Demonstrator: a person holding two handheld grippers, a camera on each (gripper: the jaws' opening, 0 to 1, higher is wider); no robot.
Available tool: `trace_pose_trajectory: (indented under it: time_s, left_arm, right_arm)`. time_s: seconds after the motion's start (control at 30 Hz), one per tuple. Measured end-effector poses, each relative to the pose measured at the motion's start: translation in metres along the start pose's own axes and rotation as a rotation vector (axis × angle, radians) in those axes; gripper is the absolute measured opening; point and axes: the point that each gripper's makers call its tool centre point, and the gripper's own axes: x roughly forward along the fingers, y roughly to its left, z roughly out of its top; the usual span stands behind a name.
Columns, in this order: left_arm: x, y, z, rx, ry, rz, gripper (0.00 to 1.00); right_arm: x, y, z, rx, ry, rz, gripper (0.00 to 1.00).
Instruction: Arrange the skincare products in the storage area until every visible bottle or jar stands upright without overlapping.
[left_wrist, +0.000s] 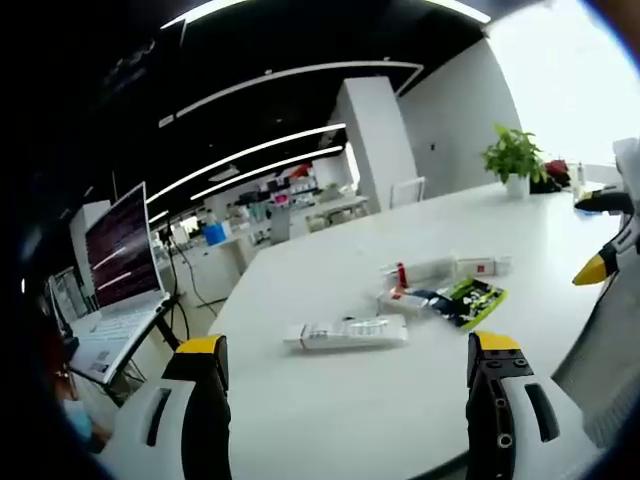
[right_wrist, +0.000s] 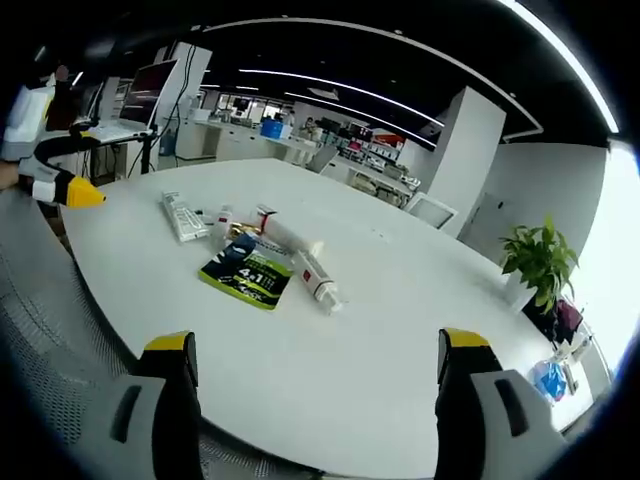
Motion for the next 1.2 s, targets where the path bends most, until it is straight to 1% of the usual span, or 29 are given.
trace_pose_trajectory:
  time_s: [0.33, 0.43, 0.5, 1.0, 1.13, 1.2]
  left_arm:
    - [0.0003, -0.0002, -0.002, 0.005, 0.013, 0.0, 0.97]
    - [0.0001, -0.0002, -0.0006, 0.004, 0.006, 0.0, 0.97]
    - [0.0003, -0.0012, -0.0029, 0.006, 0.021, -0.006, 0.97]
    - [-0.0001, -0.0023, -0.0059, 0.023, 0.044, -0.008, 0.97]
    - [-0.0003, -0.0019, -0.0057, 0.023, 0.041, -0.004, 0.97]
    - [-0.0007, -0.0007, -0.0038, 0.021, 0.029, 0.003, 0.97]
  right_arm:
    - [0.0, 0.0008, 0.0012, 0.001, -0.008, 0.009, 1.0]
    - [-0.0001, 0.0008, 0.0012, -0.004, -0.007, 0.009, 1.0]
    - [-0.0005, 0.0, 0.0013, -0.006, -0.006, 0.005, 1.0]
    - [-0.0013, 0.0025, 0.0007, -0.018, 0.004, 0.023, 1.0]
    - [-0.0006, 0.0031, -0.0005, -0.025, 0.019, 0.028, 1.0]
    - [0.0, 0.0031, -0.0004, -0.035, 0.023, 0.03, 1.0]
